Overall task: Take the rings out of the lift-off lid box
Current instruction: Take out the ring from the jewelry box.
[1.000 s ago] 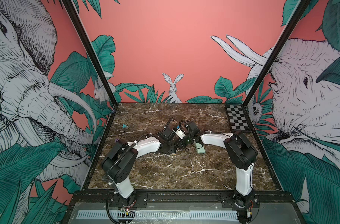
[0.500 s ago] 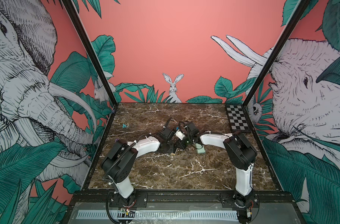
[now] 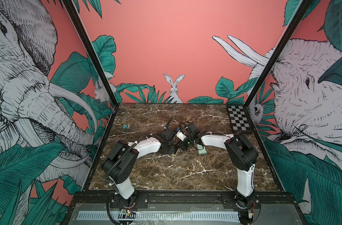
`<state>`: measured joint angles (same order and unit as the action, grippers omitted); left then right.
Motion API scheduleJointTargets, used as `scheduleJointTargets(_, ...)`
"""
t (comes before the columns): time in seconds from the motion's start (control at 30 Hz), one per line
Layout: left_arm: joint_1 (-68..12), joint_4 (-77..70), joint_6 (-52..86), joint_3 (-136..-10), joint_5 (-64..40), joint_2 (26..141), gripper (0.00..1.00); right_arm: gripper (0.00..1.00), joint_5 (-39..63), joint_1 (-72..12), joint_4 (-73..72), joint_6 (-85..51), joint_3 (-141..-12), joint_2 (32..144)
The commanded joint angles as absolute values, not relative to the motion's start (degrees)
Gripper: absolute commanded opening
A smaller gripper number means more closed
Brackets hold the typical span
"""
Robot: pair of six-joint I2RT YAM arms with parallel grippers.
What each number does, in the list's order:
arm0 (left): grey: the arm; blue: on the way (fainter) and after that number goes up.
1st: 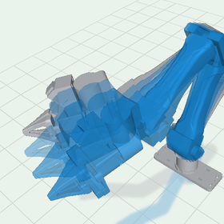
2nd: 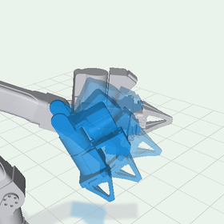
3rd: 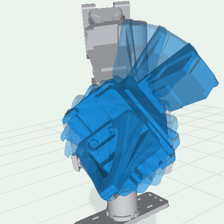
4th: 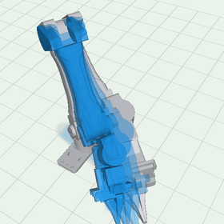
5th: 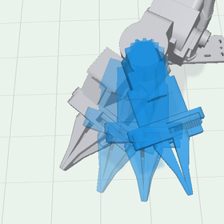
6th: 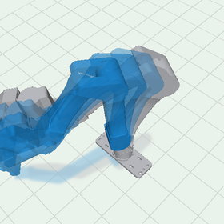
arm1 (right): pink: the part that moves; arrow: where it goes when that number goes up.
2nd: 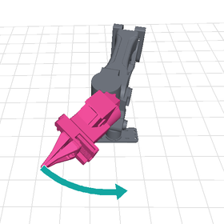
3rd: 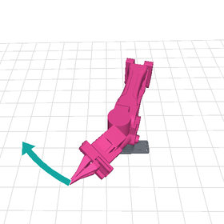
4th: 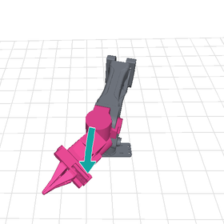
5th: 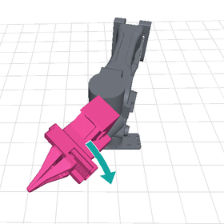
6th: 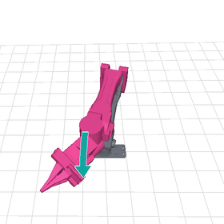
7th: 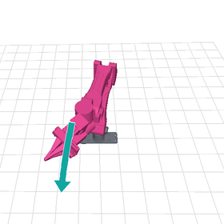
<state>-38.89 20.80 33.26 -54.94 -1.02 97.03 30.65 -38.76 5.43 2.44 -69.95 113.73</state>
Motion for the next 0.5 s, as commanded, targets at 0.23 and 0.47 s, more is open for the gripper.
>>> scheduleJointTargets(0.23, -38.6, 22.5, 33.9, -53.7, -0.2, 96.3, 0.22, 0.0, 32.3, -39.1, 1.6, -0.5, -67.2, 111.2)
scheduleJointTargets(0.47, -38.6, 23.1, 34.0, -53.6, 0.0, 96.3, 0.21, 0.0, 33.5, -38.8, -2.5, -3.1, -65.1, 108.4)
